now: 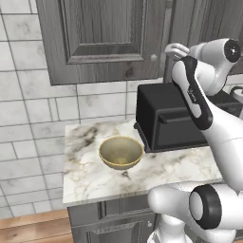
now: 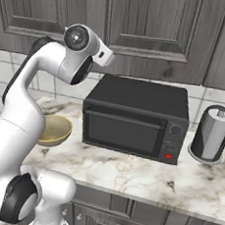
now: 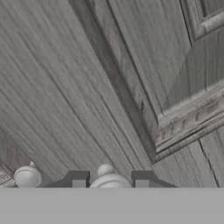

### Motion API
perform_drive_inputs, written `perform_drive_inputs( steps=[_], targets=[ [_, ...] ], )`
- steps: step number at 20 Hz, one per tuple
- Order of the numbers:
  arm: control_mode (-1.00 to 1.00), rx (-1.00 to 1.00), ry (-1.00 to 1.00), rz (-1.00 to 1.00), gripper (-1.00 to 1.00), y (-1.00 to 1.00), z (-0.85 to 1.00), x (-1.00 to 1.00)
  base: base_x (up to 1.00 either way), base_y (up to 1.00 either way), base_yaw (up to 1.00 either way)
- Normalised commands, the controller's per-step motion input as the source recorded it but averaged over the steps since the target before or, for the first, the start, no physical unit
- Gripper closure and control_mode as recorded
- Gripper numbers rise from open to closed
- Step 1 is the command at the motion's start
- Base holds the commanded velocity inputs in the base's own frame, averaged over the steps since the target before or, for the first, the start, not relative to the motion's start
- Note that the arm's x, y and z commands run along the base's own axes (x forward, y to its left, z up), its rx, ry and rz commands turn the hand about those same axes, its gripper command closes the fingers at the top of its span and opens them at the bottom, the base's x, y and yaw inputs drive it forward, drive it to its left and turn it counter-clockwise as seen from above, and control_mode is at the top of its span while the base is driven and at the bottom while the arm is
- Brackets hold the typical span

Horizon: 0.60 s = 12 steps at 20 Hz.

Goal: Open the cabinet. Pick the mango and kiwi from the cabinet and place them into the bowl. Then close the cabinet.

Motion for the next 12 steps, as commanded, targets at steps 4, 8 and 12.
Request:
perform_drive_inputs(
  steps=[4,8,12],
  targets=[
    [-1.00,0.00,-0.02,0.00,1.00,-0.04,0.01,-0.55,0.00,0.00,0.00],
    [-1.00,0.00,-0.05,0.00,1.00,-0.06,0.00,-0.57,0.00,0.00,0.00],
    [-1.00,0.00,-0.03,0.00,1.00,-0.04,0.00,-0.60,0.00,0.00,0.00]
  ],
)
